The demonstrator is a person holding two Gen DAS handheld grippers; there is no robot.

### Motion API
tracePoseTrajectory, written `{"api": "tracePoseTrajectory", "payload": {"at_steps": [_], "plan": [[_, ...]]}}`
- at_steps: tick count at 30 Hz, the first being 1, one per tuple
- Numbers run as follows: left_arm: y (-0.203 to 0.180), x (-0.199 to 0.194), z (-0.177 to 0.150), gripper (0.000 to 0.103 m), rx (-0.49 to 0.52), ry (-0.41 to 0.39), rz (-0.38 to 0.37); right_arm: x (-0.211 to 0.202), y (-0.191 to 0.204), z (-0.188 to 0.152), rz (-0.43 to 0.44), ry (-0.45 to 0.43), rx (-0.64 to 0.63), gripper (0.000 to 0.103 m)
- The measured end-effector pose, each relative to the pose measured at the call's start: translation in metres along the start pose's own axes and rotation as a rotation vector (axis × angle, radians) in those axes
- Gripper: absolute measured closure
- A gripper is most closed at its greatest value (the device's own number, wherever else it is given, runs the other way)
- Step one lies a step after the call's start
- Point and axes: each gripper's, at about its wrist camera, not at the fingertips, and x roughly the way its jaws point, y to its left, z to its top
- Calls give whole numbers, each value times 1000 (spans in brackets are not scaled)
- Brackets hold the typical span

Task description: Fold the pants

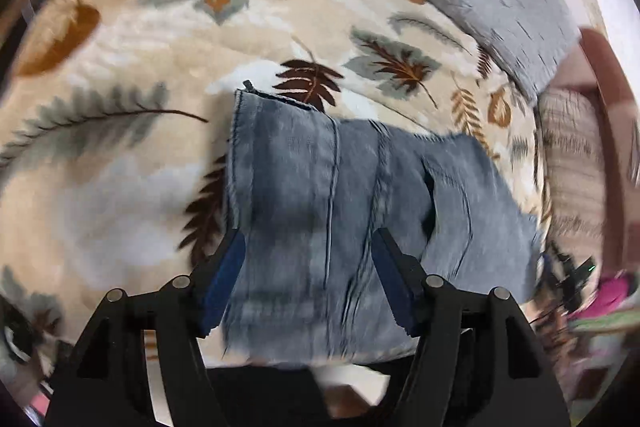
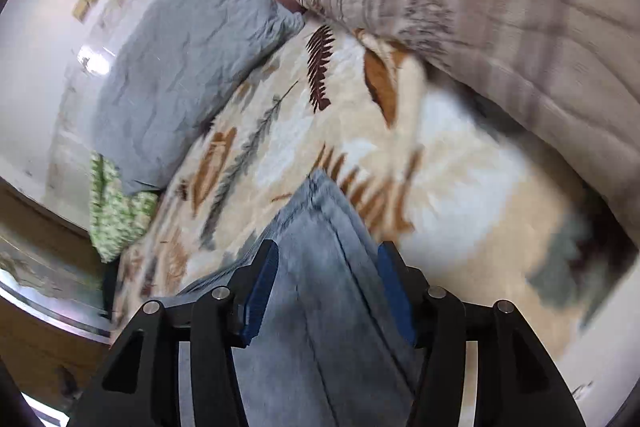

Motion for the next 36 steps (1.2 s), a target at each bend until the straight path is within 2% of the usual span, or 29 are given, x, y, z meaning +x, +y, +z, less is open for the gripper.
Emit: {"api": "tracePoseTrajectory", "payload": {"at_steps": [3,4,5,6,7,8,9,11,14,15,16,17,18,20,22,24,25,26,27,28,31,33,36], "plan": [[2,24,9,39,-55,63,-61,32,12,10,-105,44,-89,46],[-2,27,8,39,-44,65,-56,42,20,11,-152,73,-155,57],[-8,26,6,40,-19,49,-33,46,29,11,-204,79,-226,80],[-13,24,4,40,1,35,-28,47,38,14,-230,68,-276,81],[-17,20,1,40,19,19,-32,42,45,17,-227,40,-301,91],[-20,17,-1,40,30,2,-30,33,49,23,-208,-2,-295,101],[-22,15,-1,40,38,-19,-23,23,51,32,-189,-64,-268,103],[-23,18,3,41,46,-43,15,19,47,45,-180,-107,-223,103],[-17,34,7,44,16,-11,65,41,32,53,-204,-28,-152,101],[-14,35,7,44,3,-7,61,44,27,50,-167,1,-116,96],[-11,34,6,44,-5,-11,51,43,23,45,-108,13,-88,96],[-10,32,5,44,-11,-15,39,40,20,40,-86,12,-83,94],[-8,29,5,44,-17,-18,25,36,18,35,-69,11,-83,90],[-4,26,4,44,-29,-14,-4,34,15,26,-59,23,-79,67],[-2,28,4,43,-38,-4,-21,37,16,20,-61,46,-93,62],[0,28,2,43,-52,2,-28,44,28,12,-96,56,-160,64],[0,28,2,43,-59,1,-29,46,35,8,-146,60,-218,82],[-1,26,1,43,-63,1,-31,48,48,7,-223,54,-302,92],[-1,23,-1,43,-63,1,-39,44,54,8,-227,37,-333,93],[-2,20,-2,43,-58,-5,-49,34,64,13,-194,0,-343,95],[-4,17,-3,43,-50,-39,-34,17,75,32,-142,-87,-317,100],[-4,24,-1,43,-54,-36,-3,29,71,38,-180,-71,-303,103],[-5,36,-1,43,-57,-22,45,59,51,36,-273,13,-272,103]]}}
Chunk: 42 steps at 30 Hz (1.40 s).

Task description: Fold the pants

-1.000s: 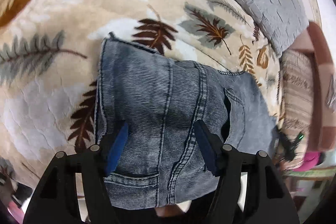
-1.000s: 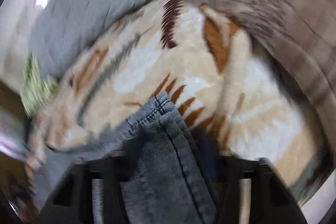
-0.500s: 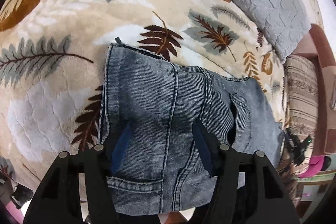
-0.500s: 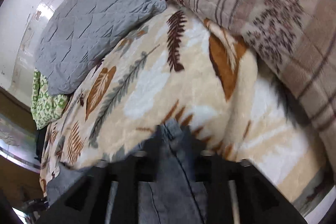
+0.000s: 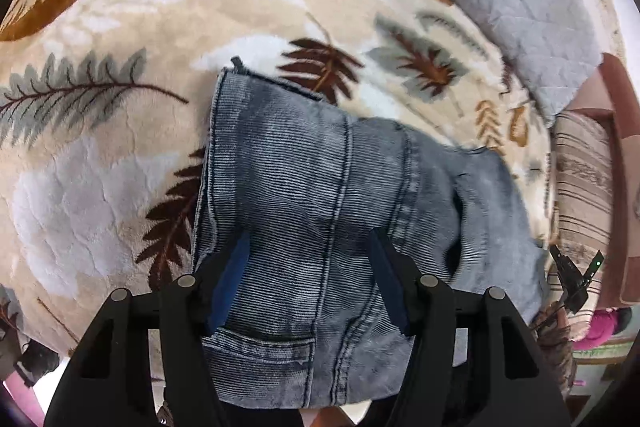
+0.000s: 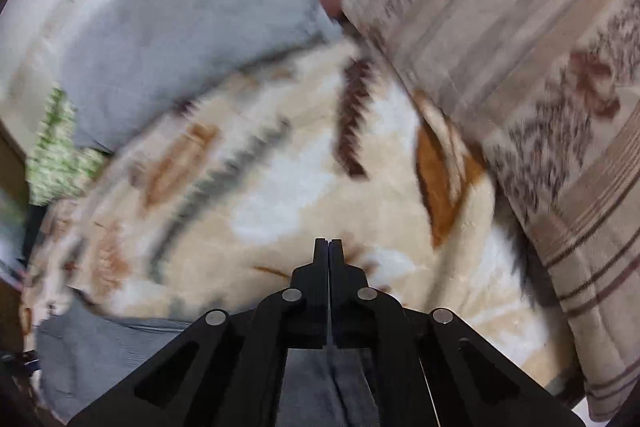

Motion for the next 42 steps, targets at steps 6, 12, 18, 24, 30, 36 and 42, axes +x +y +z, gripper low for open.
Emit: {"api": "tracePoseTrajectory", "payload": {"at_steps": [6,12,18,24,30,36,42], "plan": [[-5,-24,-6,43,33,-20,1,-33,-37,-25,192,-28,170,93],[-49,-72,-26,42,194,-115,-13,-86,-73,-87,305,-83,292,57],[-146,-65,-47,38,457,-61,-18,-88,-89,-143,421,-64,427,56],[-278,-8,-75,37,710,78,-12,-66,-78,-160,504,-24,469,56],[-407,67,-93,37,899,228,-4,-61,-88,-184,524,-55,558,48],[-491,138,-89,38,921,346,-57,-49,-93,-190,641,-102,575,41],[-527,189,-78,37,909,419,-49,-35,-85,-178,740,-139,559,34]]}}
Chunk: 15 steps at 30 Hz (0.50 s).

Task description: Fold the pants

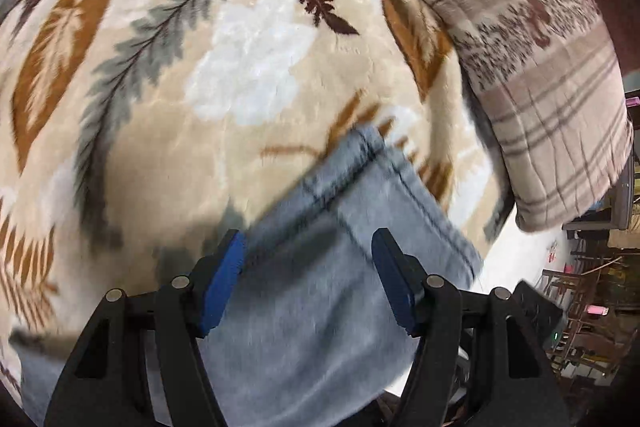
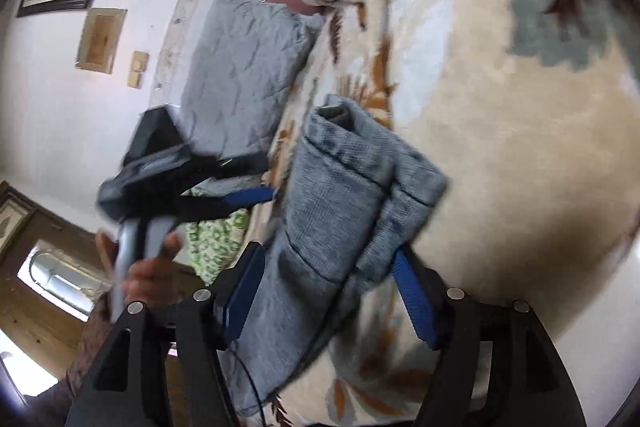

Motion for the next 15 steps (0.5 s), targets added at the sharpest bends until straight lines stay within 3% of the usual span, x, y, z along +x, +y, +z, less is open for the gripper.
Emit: {"api": "tracePoseTrajectory", "payload": {"at_steps": [4,8,12,15], "plan": [[-2,18,17,37,46,58,-65,-1,0,2,46,11,-6,32],[-14,36,26,37,150,104,-39,-1,0,1,62,19,-16,33],[-30,45,26,25,228,107,-46,0,3,1,65,17,-19,30],[-47,50,19,24,306,111,-60,1,8,1,83,6,-35,30]]}}
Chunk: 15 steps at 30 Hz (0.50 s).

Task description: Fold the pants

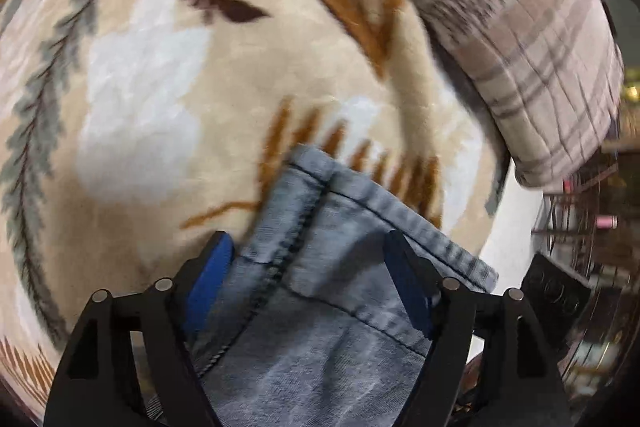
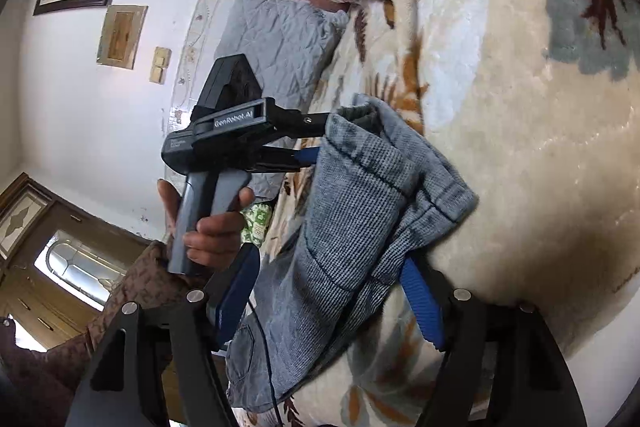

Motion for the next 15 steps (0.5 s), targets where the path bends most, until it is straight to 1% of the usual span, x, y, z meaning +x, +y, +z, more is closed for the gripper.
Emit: {"api": "tracePoseTrajectory", "payload": {"at_steps": [1,3,5,6,7,8,9,10,12,15], "plan": [[-8,2,-2,24,38,-4,13,2,2,0,8,0,-8,30],[-19,7,-5,24,93,-15,39,7,5,2,-7,4,-32,31],[-27,8,-9,25,117,-32,41,8,1,2,-18,0,-24,39],[-31,8,-12,29,125,-48,44,6,-1,2,-15,-4,-17,40],[-33,9,-13,32,134,-59,54,5,-3,2,-14,-6,-12,45],[-38,10,-14,40,149,-70,73,4,-6,2,-16,-6,-7,50],[-43,11,-16,50,168,-84,101,4,-7,2,-19,-6,-4,52],[-47,10,-19,56,183,-101,130,4,-10,2,-27,-7,3,57],[-56,9,-23,73,199,-132,162,4,-12,3,-27,-11,18,60],[-70,6,-31,82,216,-178,211,6,-11,5,-25,-18,29,60]]}}
